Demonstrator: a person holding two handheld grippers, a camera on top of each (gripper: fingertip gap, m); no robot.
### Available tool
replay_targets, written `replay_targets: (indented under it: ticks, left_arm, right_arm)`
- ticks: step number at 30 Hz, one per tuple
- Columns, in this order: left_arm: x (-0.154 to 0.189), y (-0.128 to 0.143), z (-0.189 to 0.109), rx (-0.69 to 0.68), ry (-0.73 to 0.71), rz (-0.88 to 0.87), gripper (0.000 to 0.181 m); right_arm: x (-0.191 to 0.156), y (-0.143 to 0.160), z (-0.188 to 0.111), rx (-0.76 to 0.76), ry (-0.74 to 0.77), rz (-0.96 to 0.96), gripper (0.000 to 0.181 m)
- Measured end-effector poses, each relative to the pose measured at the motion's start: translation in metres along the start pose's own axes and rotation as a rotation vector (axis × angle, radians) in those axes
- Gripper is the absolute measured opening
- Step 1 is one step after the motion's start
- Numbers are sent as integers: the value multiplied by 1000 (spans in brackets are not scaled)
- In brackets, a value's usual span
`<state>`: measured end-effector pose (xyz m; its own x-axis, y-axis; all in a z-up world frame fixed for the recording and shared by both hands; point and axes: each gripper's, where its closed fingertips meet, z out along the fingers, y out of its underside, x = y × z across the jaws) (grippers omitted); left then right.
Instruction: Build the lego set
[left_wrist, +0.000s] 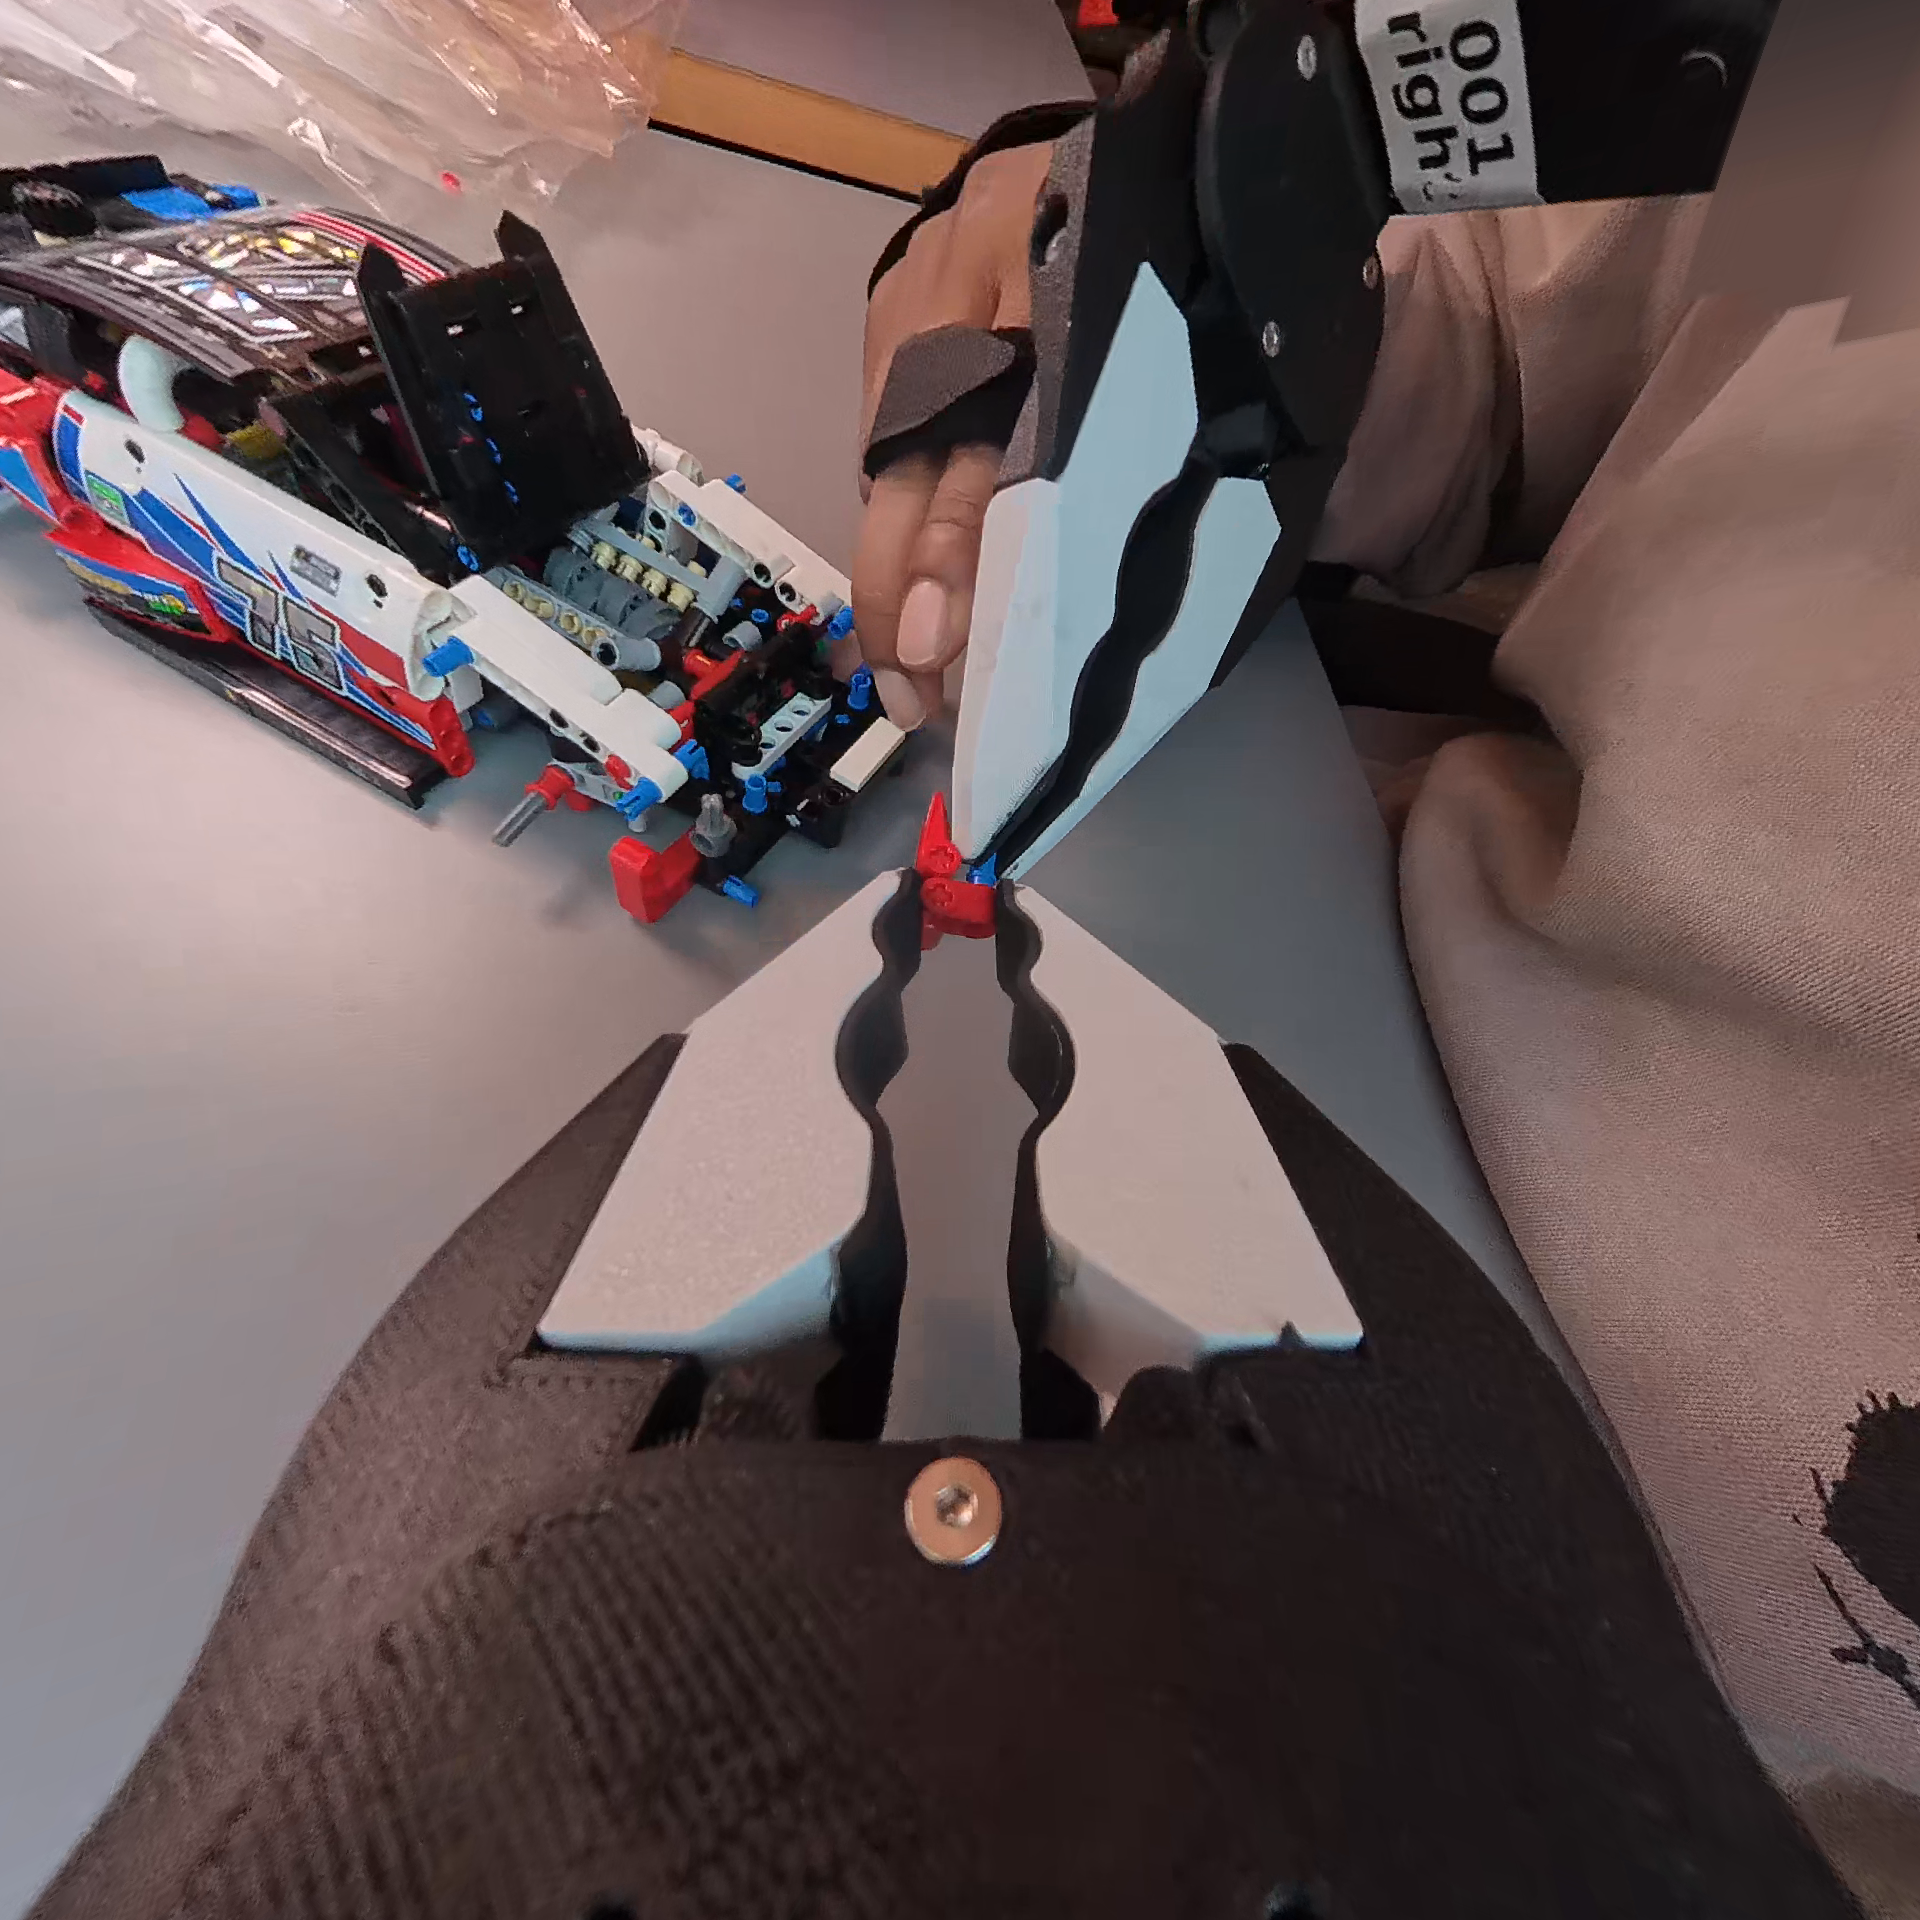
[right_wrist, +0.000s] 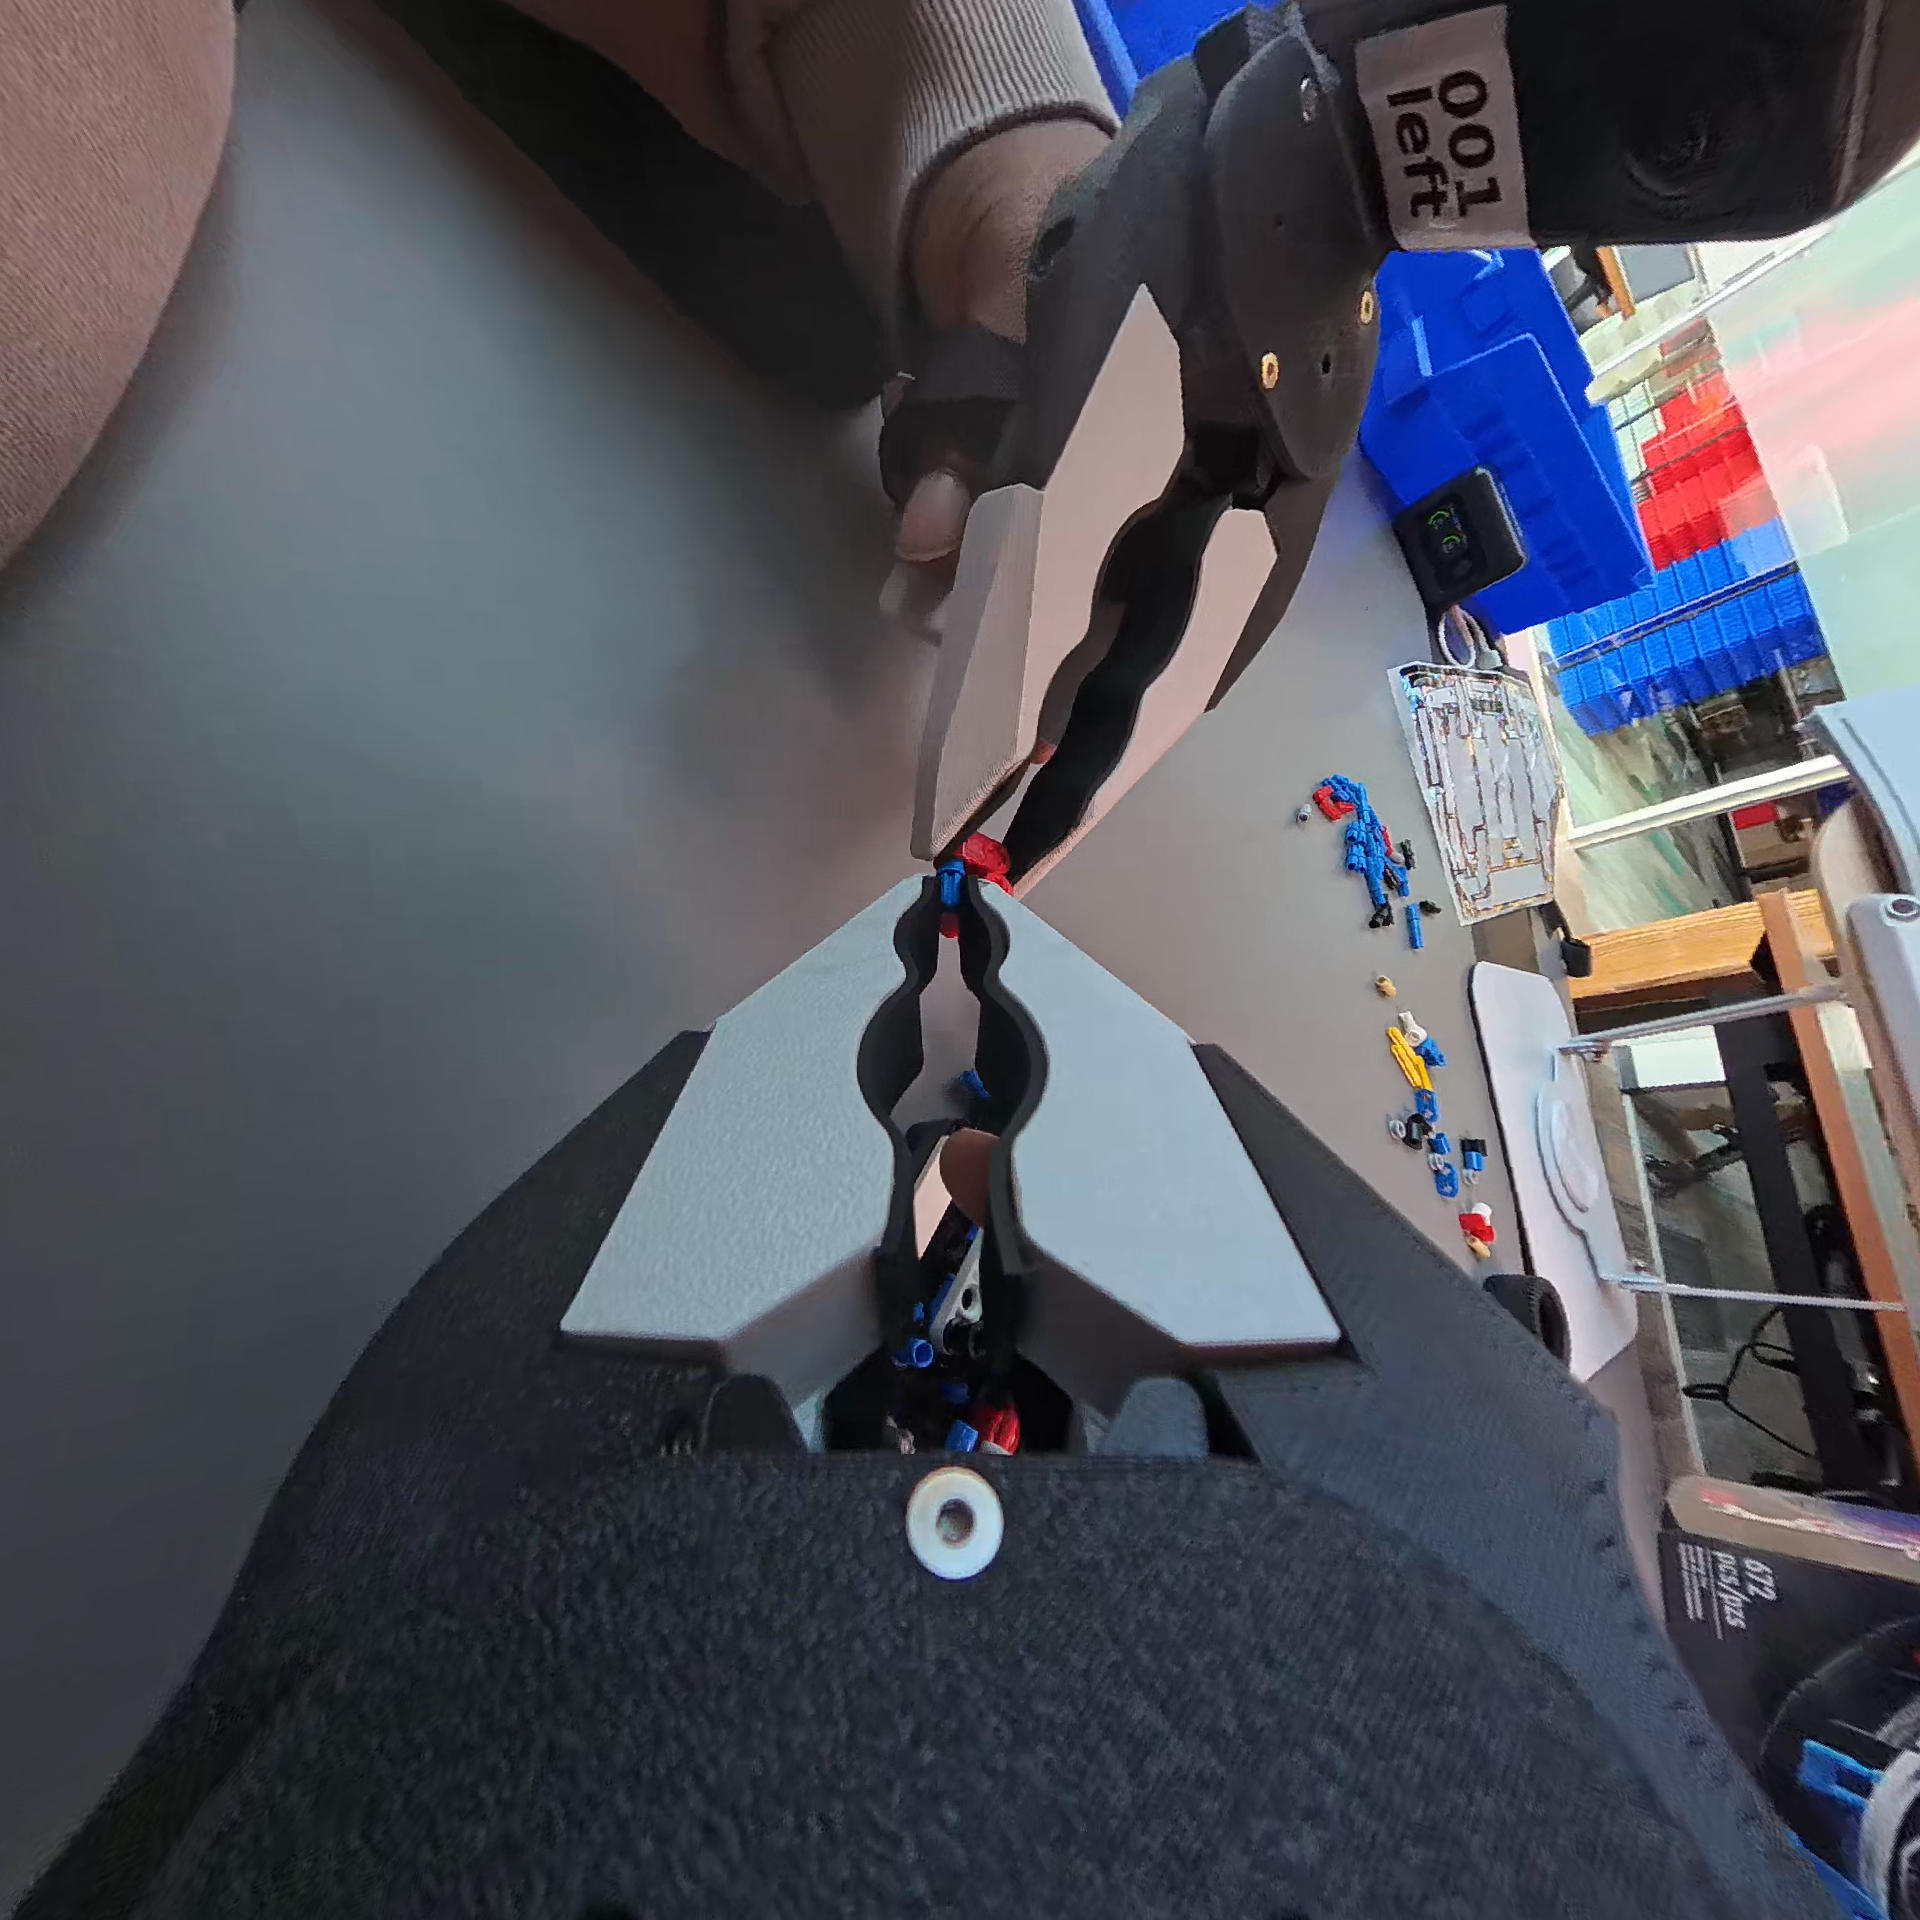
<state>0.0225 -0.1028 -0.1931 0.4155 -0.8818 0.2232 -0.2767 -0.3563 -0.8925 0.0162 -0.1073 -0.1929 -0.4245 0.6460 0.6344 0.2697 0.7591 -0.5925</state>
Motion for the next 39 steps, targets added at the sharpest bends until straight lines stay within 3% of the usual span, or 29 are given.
replay_targets:
  ticks: [1, 11, 21, 26, 39]
  left_arm:
    - [0, 2, 0, -1, 9, -23, 11]
    - [-18, -12, -6, 132, 13, -270, 12]
    - [-43, -54, -33, 503, 22, -558, 13]
    - [-43, -67, -33, 623, 63, -658, 12]
    - [-39, -71, -29, 745, 223, -891, 12]
  right_arm:
    - [-1, 1, 1, -2, 0, -5, 1]
    - [22, 5, 4, -3, 153, 8, 1]
    - [68, -3, -9, 62, 380, 234, 17]
    - [87, -8, -12, 53, 501, 314, 19]
    - [89, -7, -11, 54, 527, 303, 13]
